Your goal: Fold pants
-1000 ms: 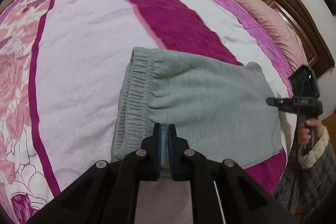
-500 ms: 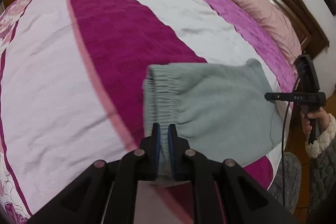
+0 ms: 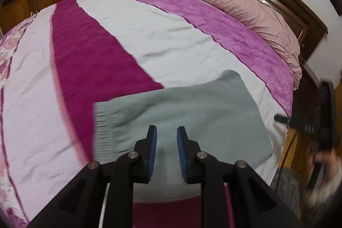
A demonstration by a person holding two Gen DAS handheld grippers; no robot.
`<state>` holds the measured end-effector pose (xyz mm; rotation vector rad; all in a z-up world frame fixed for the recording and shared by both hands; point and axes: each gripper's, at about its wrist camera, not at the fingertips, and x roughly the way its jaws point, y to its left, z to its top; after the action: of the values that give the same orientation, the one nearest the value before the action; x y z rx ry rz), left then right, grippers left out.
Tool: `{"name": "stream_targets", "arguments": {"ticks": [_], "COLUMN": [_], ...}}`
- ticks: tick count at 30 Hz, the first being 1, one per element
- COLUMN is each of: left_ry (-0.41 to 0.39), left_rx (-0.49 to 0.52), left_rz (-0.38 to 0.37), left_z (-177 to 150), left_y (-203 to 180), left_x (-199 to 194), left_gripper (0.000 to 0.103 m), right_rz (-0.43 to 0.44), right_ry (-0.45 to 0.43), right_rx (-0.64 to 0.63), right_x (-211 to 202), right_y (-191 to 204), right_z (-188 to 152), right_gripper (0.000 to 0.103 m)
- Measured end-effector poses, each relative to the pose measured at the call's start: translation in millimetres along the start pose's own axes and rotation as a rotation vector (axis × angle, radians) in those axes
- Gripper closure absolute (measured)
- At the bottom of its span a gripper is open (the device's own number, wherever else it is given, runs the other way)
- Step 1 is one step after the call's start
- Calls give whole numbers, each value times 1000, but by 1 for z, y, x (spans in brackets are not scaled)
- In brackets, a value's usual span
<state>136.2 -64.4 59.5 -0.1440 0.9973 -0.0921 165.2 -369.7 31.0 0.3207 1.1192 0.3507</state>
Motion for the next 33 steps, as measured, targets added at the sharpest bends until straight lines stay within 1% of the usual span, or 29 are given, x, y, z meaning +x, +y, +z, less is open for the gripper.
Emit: {"name": "stream_targets", "arguments": {"ticks": [2,3,5,6,7,10,11,12,13,15,17,19,22,24,26,27,28,30,32,33], "left_ry": [18,28,47,60,63,59,53,51,51,55,68,76,80,83,85,85,85,88,91,88], "left_rx": [5,7,14,19,20,9,5,4,5,4,11,23,33,31,38,45,50,50,41,34], "left_rz": [-11,-17,-30,-28,-26,-35,-23,-9,1,11,21,35,44,47,53,58,62,68,67,60], "left_z": [-1,-3,-7,-10,-12,-18,-19,-19,-19,-17,-15,-15,-18,-20,-21,-22,-22,-22,-20,-19], "left_y": [-14,-21,-31,-34,-36,-34,-34,-35,-36,-38,-40,-42,-43,-42,-43,-44,-45,-46,-46,-46], "left_x": [16,25,37,44,48,54,55,55,56,59,63,66,67,66,66,66,66,66,66,64], "left_gripper": [83,83,83,83,83,84,86,88,88,88,88,88,88,88,88,89,89,89,88,90], "right_rz": [108,150,238,284,306,345,350,356,375,436,456,447,494,523,548,584,609,627,635,627], "right_ry": [-72,-102,-157,-167,-160,-122,-123,-104,-90,-87,-135,-166,-205,-263,-265,-252,-253,-260,-255,-252], "right_rx": [118,141,159,165,164,170,183,208,233,318,356,351,382,385,414,453,474,489,498,495], "right_x": [-1,1,8,13,17,37,42,50,55,67,63,55,52,45,43,46,48,51,55,58], "right_y": [-9,-8,-2,-1,2,2,-1,-7,-12,-23,-25,-20,-17,-17,-18,-20,-22,-23,-18,-16], "right_z": [-17,-22,-27,-24,-21,-9,-8,-7,-7,-13,-22,-37,-74,-95,-111,-118,-123,-121,-112,-106], "right_gripper": [63,63,63,63,63,62,62,62,62,63,64,63,64,66,66,66,66,66,66,66]}}
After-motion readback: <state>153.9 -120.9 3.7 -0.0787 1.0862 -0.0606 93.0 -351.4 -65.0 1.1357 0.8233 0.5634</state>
